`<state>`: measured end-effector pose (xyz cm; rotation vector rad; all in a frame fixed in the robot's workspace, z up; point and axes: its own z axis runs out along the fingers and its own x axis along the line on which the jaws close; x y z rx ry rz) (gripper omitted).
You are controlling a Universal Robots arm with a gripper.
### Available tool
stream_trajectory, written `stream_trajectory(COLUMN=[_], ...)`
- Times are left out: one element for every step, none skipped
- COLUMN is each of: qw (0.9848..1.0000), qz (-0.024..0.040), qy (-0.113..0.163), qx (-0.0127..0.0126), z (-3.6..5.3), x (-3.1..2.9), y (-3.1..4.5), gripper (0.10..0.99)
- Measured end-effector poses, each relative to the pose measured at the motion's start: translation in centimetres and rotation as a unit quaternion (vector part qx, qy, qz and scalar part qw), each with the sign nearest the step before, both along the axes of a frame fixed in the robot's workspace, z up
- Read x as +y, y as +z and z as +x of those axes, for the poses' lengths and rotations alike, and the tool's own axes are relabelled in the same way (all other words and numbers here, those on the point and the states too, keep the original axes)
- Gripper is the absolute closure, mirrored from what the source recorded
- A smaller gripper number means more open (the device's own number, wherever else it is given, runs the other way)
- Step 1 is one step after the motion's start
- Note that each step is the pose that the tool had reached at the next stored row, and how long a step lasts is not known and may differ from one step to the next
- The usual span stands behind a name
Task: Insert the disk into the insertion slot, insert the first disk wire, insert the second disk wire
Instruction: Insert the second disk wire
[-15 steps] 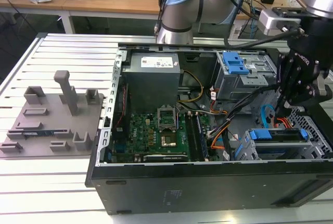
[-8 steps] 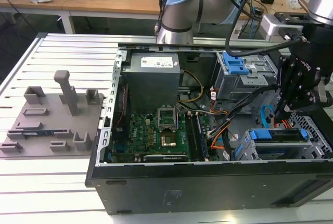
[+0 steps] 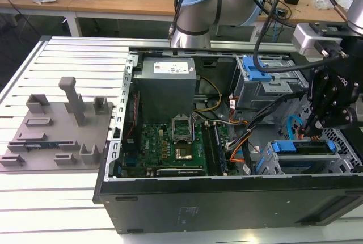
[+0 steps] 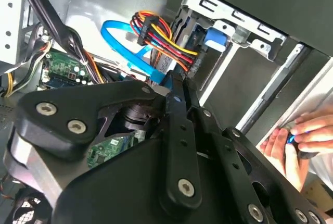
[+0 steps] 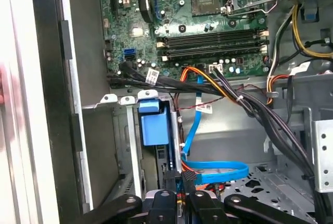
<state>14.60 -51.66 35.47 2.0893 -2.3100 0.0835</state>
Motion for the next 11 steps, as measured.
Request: stream_trajectory(qw=[1.0000, 0.9999, 0.9998, 0.9997, 0.9997, 0.9996, 0.9996, 0.9996, 0.9996, 0.9996, 0.9996], qz=[0.0057, 0.0124, 0.0223, 0.0261, 0.0264, 0.0265, 0.0266, 0.0266, 0.0266, 0.0267, 0.0275], qy=[0.000, 0.000, 0.000, 0.000, 0.000, 0.000, 0.000, 0.000, 0.000, 0.000, 0.000], qx=[0.0000, 0.0000, 0.0000, 0.0000, 0.0000, 0.0000, 0.0000, 0.0000, 0.0000, 0.0000, 0.0000], z=[0.00, 0.00, 0.00, 0.00, 0.00, 0.00, 0.00, 0.00, 0.00, -0.01, -0.05], x=[-0.15, -0.29, -0.43, -0.51, -0.52, -0.52, -0.52, -0.53, -0.53, -0.57, -0.70], y=[-0.03, -0.05, -0.07, -0.07, -0.07, -0.08, -0.07, -0.07, -0.08, -0.09, -0.13], gripper=[0.925, 0.925, 0.925, 0.925, 0.925, 0.925, 0.925, 0.925, 0.925, 0.925, 0.925])
